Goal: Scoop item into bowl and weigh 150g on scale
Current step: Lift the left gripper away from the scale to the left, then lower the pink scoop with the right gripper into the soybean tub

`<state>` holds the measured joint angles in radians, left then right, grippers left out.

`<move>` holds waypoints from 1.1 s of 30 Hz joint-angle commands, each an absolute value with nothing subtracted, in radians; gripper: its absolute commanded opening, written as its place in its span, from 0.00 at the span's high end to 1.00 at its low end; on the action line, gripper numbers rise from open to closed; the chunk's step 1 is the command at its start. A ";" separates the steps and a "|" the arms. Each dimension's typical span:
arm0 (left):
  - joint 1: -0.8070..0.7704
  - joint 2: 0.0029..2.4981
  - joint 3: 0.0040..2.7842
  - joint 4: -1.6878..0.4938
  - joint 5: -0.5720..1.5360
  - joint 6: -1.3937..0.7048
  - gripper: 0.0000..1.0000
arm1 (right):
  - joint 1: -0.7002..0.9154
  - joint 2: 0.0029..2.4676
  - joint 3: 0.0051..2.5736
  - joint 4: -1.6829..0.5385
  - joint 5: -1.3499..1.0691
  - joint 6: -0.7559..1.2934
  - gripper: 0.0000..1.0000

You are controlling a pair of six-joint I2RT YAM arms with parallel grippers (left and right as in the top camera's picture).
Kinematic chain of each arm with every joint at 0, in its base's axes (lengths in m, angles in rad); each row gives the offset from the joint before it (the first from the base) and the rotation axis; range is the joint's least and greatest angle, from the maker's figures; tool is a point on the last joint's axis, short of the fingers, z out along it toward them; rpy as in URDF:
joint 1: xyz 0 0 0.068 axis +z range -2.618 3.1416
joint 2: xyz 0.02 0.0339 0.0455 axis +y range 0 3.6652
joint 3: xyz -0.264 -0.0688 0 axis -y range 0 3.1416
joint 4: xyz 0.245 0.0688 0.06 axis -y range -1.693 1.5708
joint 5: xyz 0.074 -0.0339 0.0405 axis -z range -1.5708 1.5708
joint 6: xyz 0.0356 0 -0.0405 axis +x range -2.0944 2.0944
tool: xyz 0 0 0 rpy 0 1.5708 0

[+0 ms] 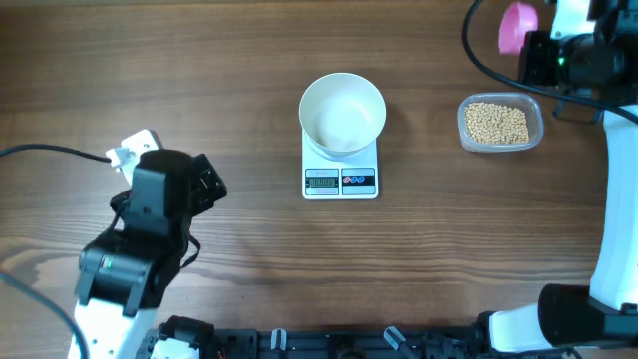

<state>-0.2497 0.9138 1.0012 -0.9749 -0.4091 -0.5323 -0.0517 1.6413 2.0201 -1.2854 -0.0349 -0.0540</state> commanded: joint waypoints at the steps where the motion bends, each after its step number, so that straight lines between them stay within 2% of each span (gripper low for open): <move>1: -0.237 0.991 1.000 -1.038 -0.492 -0.528 0.00 | -0.055 1.687 2.020 -1.248 -0.054 -0.222 0.96; 6: -0.237 1.099 1.000 -1.134 -0.491 -0.528 0.00 | -0.068 1.745 2.020 -1.231 -0.054 -0.263 0.96; 15: -0.237 1.230 1.000 -1.134 -0.492 -0.528 0.00 | -0.087 1.797 2.020 -1.206 -0.054 -0.262 0.96; 33: -0.237 1.238 1.000 -1.077 -0.492 -0.528 0.00 | -0.204 1.797 2.020 -1.147 -0.043 -0.301 0.95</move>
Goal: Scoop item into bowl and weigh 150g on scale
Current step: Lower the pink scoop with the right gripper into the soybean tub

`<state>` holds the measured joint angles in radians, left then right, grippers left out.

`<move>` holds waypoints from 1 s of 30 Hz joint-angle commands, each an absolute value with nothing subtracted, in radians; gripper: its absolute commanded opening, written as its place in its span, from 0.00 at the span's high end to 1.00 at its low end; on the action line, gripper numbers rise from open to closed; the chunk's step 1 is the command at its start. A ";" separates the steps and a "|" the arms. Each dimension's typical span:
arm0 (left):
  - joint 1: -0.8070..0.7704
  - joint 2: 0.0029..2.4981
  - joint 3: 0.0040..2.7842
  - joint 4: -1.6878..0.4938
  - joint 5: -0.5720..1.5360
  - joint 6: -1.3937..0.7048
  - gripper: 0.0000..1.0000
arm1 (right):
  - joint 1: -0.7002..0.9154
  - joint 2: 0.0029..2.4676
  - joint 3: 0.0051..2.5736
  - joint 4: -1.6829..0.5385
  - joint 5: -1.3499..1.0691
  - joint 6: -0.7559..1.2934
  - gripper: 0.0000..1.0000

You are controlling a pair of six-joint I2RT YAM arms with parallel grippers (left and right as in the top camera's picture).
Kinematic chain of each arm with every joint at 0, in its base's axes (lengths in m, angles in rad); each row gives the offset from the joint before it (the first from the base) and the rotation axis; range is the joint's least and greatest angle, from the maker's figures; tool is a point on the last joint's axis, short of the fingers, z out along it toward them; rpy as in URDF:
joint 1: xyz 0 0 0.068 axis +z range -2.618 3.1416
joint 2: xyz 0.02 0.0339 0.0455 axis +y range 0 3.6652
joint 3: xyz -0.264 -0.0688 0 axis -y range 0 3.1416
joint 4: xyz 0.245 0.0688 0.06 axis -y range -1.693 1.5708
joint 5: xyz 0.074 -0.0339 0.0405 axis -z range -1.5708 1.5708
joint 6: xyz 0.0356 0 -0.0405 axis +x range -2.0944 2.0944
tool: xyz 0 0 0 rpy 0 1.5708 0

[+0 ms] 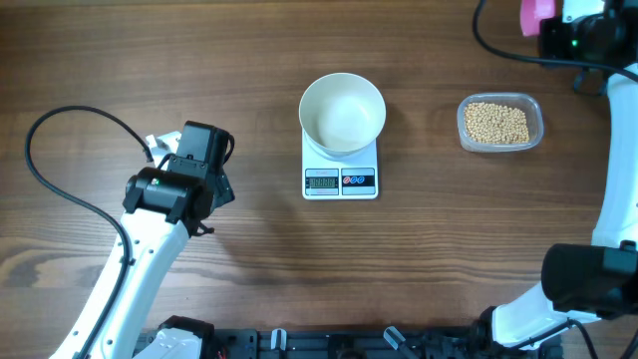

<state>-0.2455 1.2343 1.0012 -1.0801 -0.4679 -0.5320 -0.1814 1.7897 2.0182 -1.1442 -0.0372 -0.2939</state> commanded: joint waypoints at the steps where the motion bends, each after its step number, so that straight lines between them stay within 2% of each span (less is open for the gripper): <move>1: -0.237 1.238 1.000 -1.077 -0.492 -0.527 0.00 | -0.207 1.797 2.020 -1.148 -0.043 -0.276 0.96; 16: -0.237 1.238 1.000 -0.976 -0.492 -0.528 0.00 | -0.208 1.797 2.020 -1.150 -0.042 0.031 0.96; 23: -0.237 1.238 1.000 -0.957 -0.507 -0.528 0.00 | -0.208 1.797 2.020 -1.133 -0.049 0.056 0.96; 30: -0.237 1.238 1.000 -0.936 -0.616 -0.528 0.00 | -0.208 1.797 2.020 -1.031 -0.113 0.046 0.96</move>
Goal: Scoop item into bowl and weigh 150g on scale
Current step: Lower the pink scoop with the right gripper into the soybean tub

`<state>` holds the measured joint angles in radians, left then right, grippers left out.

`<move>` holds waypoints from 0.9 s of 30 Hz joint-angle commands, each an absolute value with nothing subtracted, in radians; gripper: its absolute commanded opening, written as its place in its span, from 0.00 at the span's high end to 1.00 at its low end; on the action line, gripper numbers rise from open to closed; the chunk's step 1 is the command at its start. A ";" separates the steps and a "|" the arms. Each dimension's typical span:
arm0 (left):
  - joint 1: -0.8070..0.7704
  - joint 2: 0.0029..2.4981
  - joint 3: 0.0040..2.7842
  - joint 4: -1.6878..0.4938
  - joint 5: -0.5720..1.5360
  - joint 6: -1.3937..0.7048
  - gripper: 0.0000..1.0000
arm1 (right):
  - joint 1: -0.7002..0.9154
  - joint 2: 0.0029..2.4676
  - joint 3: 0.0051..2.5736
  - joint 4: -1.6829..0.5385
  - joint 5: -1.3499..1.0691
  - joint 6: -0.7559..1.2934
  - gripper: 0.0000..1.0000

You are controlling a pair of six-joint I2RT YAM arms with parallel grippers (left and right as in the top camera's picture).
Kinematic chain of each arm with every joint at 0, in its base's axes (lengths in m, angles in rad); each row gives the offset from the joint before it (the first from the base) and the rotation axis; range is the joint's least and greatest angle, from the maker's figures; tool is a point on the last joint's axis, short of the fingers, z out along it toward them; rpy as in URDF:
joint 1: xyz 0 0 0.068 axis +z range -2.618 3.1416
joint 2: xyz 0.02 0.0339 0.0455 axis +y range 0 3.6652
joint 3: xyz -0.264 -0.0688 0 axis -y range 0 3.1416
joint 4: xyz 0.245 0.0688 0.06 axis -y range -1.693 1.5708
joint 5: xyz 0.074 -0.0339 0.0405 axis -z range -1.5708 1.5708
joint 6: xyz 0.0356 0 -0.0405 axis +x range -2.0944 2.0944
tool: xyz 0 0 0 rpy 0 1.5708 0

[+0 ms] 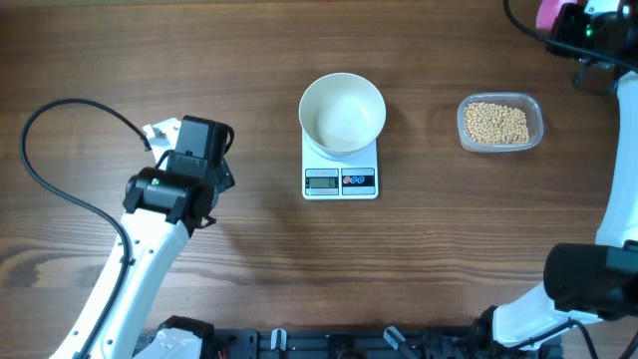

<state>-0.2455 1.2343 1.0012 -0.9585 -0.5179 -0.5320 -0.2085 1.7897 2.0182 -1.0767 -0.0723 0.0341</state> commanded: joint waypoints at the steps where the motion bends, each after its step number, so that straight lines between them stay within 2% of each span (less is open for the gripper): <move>1: -0.237 1.238 1.000 -0.921 -0.632 -0.527 0.00 | -0.208 1.797 2.020 -1.013 -0.114 0.033 0.96; 6: -0.237 1.238 1.000 -0.814 -0.649 -0.527 0.00 | -0.208 1.797 2.020 -0.937 -0.118 -0.116 0.96; 9: -0.237 1.238 1.000 -0.662 -0.648 -0.528 0.00 | -0.208 1.797 2.020 -0.948 -0.210 -0.202 0.96; 13: -0.237 1.238 1.000 -0.445 -0.648 -0.528 0.00 | -0.208 1.797 2.020 -1.030 -0.305 -0.206 0.96; 16: -0.237 1.238 1.000 -0.344 -0.648 -0.528 0.00 | -0.208 1.797 2.020 -1.145 -0.260 -0.206 0.96; 19: -0.237 1.238 1.000 -0.331 -0.637 -0.528 0.00 | -0.208 1.797 2.020 -1.239 -0.176 -0.197 0.96; 27: -0.237 1.238 1.000 -0.357 -0.427 -0.528 0.00 | -0.208 1.797 2.020 -1.378 -0.113 -0.157 0.96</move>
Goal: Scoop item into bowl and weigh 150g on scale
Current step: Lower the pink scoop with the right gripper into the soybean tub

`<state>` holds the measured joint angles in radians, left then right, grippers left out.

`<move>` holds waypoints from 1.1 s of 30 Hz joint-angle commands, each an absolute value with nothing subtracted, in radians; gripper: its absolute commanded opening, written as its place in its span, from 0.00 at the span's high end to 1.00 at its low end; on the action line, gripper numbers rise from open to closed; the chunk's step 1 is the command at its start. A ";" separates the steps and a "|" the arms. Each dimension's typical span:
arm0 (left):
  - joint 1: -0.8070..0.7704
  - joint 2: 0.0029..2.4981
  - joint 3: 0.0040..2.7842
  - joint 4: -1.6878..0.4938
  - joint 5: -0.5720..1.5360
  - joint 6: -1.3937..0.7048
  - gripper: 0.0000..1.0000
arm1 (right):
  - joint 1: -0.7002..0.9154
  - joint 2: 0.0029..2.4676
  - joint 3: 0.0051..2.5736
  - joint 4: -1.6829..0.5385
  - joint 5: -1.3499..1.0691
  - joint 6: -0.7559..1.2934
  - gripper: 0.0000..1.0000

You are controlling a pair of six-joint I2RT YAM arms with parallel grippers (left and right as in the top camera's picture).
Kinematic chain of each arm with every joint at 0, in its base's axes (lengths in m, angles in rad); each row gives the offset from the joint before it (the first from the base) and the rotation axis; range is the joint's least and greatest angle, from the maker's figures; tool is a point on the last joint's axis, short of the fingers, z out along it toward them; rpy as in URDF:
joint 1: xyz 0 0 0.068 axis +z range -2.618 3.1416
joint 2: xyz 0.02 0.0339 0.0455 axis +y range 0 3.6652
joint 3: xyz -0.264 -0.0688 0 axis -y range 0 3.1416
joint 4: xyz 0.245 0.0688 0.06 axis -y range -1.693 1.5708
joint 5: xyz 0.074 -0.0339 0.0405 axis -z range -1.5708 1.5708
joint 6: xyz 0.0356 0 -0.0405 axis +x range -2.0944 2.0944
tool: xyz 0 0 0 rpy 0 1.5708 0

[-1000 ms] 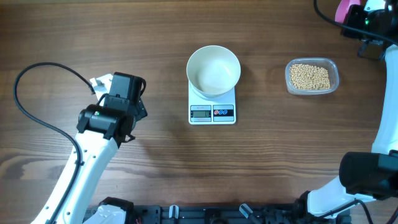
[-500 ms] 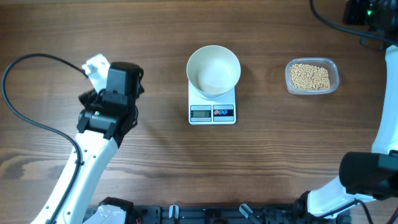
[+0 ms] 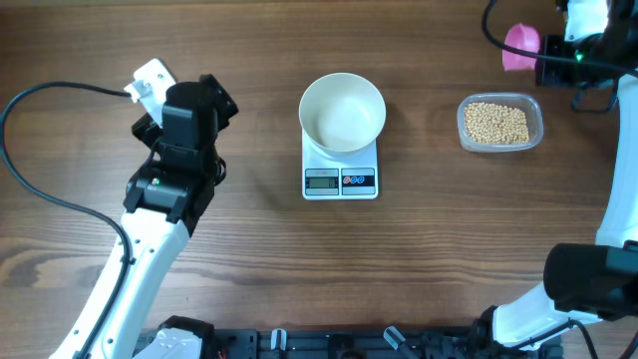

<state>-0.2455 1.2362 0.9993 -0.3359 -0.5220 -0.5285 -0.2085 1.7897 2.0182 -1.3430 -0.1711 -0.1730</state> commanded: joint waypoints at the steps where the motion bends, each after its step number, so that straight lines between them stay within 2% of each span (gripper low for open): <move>1: -0.237 1.238 1.000 -0.372 -0.420 -0.528 0.00 | -0.208 1.797 2.020 -1.390 -0.104 -0.154 0.96; 6: -0.237 1.238 1.000 -0.458 -0.357 -0.528 0.00 | -0.208 1.797 2.020 -1.424 -0.103 -0.159 0.96; 11: -0.237 1.237 1.000 -0.492 -0.144 -0.528 0.00 | -0.208 1.797 2.020 -1.432 0.037 -0.182 0.96; 21: -0.237 1.237 1.000 -0.498 -0.139 -0.528 0.00 | -0.211 1.800 1.950 -1.410 -0.050 -0.352 0.96; 33: -0.237 1.237 1.000 -0.517 -0.139 -0.528 0.00 | -0.211 1.801 1.839 -1.327 0.010 -0.345 0.96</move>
<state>-0.2455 1.2362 0.9993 -0.5171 -0.1501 -0.5289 -0.2085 1.7905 1.8732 -1.3300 -0.0135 -0.3355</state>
